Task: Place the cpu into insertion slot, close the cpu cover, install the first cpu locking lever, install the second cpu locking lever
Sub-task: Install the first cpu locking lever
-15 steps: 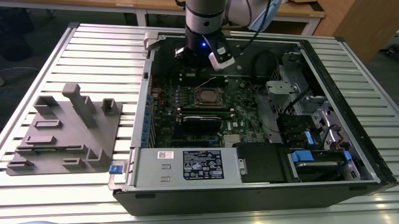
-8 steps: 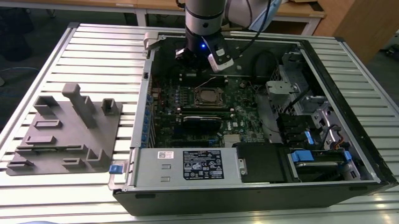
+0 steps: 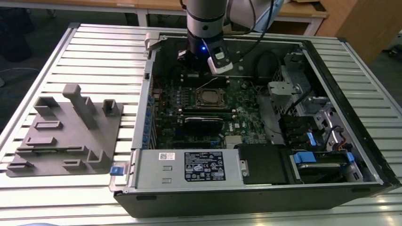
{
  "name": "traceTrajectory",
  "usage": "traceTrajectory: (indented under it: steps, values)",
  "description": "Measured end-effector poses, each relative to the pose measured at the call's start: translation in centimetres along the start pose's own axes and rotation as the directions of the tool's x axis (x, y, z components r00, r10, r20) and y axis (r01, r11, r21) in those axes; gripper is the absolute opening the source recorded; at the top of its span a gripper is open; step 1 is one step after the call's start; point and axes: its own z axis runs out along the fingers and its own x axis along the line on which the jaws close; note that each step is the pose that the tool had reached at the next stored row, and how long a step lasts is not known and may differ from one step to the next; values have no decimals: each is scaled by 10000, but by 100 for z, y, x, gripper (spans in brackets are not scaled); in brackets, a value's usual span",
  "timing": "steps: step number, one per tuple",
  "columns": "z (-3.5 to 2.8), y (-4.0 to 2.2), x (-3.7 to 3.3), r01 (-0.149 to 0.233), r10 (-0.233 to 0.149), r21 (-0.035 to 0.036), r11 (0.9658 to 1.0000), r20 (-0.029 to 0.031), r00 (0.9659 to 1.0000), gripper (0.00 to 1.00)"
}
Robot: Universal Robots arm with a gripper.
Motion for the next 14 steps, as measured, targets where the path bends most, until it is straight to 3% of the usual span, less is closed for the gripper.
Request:
traceTrajectory:
  steps: [4, 11, 14]
  values:
    - [29, -5, -11, -40, 40, 3, 10000, 8, 10000, 11]
    - [54, 0, -116, -83, 83, 3, 10000, 18, 10000, 11]
    - [56, 1, -121, -83, 83, 3, 10000, 16, 10000, 11]
